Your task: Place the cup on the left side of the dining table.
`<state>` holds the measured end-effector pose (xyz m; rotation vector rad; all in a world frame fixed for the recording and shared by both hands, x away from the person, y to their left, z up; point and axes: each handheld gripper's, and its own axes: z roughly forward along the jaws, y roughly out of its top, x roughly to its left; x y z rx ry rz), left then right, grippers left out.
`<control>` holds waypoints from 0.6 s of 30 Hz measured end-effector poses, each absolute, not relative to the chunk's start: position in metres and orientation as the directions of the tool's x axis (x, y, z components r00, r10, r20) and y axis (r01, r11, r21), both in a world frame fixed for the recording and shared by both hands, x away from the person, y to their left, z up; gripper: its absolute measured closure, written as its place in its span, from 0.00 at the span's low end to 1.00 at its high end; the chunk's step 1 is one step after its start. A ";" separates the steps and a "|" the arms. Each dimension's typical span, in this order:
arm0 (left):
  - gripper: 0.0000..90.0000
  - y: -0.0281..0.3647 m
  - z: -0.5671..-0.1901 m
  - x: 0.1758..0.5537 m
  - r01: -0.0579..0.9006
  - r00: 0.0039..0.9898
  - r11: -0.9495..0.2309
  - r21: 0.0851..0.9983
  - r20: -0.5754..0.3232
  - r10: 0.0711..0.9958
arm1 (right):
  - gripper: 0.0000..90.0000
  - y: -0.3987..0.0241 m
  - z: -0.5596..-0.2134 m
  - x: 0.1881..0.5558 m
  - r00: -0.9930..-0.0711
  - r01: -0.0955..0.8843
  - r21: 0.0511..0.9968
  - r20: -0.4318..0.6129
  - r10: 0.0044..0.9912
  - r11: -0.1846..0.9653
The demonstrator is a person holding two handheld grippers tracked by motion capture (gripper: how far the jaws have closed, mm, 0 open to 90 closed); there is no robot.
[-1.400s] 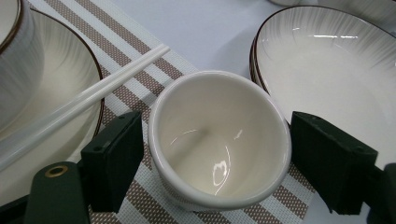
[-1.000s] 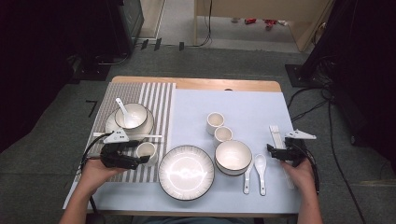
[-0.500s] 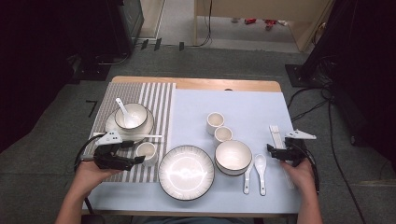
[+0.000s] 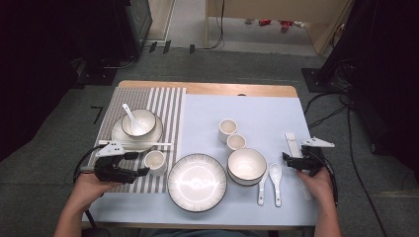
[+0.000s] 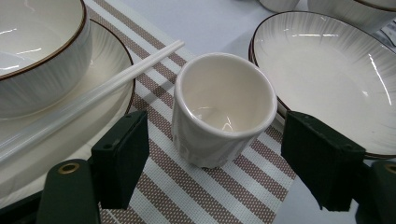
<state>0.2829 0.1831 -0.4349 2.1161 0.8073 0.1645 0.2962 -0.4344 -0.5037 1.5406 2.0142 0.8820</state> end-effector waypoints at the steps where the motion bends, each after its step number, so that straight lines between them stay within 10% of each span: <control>1: 0.27 0.184 -0.435 0.283 0.491 0.781 -0.433 0.756 -0.162 0.603 | 0.14 -0.434 -0.504 0.296 -0.273 0.672 0.721 0.027 0.962 0.171; 18: 0.27 0.198 -0.451 0.283 0.480 0.779 -0.422 0.770 -0.152 0.608 | 0.14 -0.434 -0.504 0.296 -0.273 0.672 0.721 0.027 0.962 0.170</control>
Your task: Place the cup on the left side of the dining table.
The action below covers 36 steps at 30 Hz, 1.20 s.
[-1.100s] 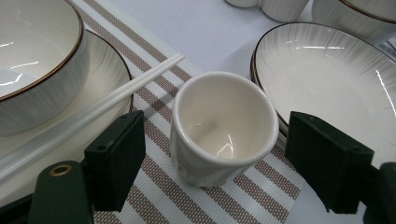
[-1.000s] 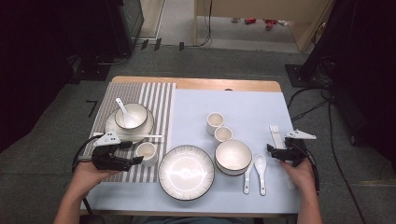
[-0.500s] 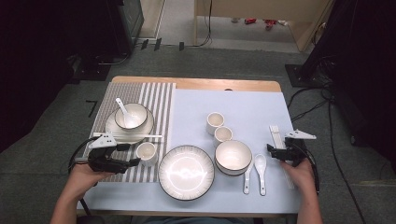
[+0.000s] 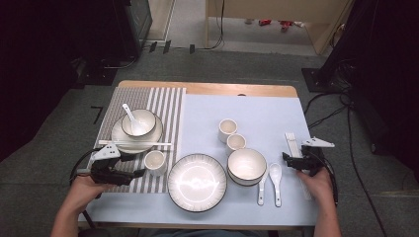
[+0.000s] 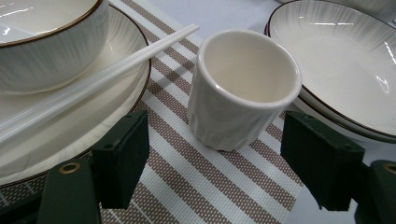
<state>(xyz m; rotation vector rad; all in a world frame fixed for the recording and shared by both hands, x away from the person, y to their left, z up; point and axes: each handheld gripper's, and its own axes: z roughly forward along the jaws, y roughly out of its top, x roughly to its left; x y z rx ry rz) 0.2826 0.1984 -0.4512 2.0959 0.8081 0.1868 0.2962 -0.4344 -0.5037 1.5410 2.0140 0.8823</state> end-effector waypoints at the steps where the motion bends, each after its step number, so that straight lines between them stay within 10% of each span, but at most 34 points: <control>1: 0.28 0.200 -0.452 0.283 0.481 0.776 -0.425 0.767 -0.148 0.613 | 0.14 -0.434 -0.504 0.296 -0.272 0.672 0.721 0.027 0.962 0.170; 36: 0.28 0.193 -0.491 0.292 0.474 0.754 -0.522 0.709 -0.020 0.657 | 0.14 -0.434 -0.504 0.296 -0.272 0.672 0.721 0.027 0.962 0.170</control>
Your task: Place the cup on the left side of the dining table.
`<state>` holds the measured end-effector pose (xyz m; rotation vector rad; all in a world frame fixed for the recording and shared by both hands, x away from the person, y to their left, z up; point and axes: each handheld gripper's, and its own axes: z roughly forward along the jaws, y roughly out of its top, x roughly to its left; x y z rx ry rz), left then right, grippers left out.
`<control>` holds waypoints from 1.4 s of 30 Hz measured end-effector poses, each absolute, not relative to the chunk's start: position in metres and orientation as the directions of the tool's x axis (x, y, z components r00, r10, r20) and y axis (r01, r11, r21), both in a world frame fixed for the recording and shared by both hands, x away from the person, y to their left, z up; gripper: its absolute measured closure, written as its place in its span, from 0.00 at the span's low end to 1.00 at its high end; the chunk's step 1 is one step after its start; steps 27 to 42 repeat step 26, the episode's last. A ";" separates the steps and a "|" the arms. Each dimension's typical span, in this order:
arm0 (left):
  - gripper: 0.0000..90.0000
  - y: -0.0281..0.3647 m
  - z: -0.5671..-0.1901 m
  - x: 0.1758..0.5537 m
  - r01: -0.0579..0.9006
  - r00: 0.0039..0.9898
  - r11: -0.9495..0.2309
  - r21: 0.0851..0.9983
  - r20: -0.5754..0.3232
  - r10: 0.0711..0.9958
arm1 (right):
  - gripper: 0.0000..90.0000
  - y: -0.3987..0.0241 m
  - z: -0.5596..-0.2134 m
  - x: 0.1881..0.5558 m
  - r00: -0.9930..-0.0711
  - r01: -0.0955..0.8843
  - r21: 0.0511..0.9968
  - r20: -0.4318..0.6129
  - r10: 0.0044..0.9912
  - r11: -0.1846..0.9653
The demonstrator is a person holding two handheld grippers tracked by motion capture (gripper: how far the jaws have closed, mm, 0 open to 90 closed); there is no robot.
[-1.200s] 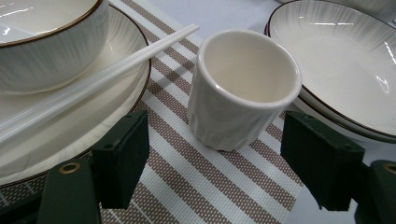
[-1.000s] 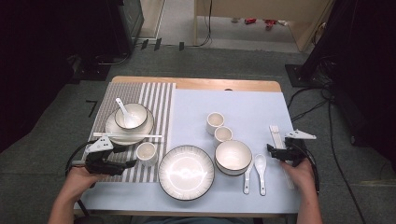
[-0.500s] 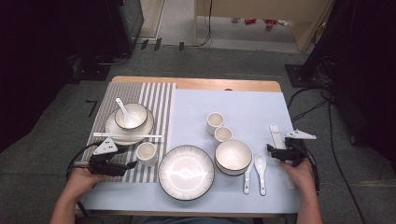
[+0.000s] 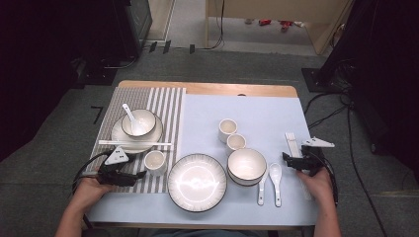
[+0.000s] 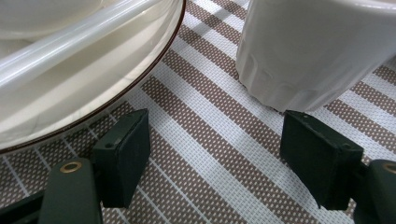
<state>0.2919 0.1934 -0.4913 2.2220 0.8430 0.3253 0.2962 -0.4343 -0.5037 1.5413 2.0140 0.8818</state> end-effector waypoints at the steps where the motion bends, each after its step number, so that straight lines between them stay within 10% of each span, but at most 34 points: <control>1: 0.28 0.193 -0.492 0.292 0.473 0.751 -0.517 0.714 -0.019 0.660 | 0.14 -0.434 -0.504 0.296 -0.272 0.672 0.721 0.027 0.962 0.170; 42: 0.25 0.192 -0.496 0.291 0.451 0.754 -0.511 0.732 -0.006 0.657 | 0.14 -0.434 -0.504 0.296 -0.272 0.672 0.721 0.027 0.962 0.170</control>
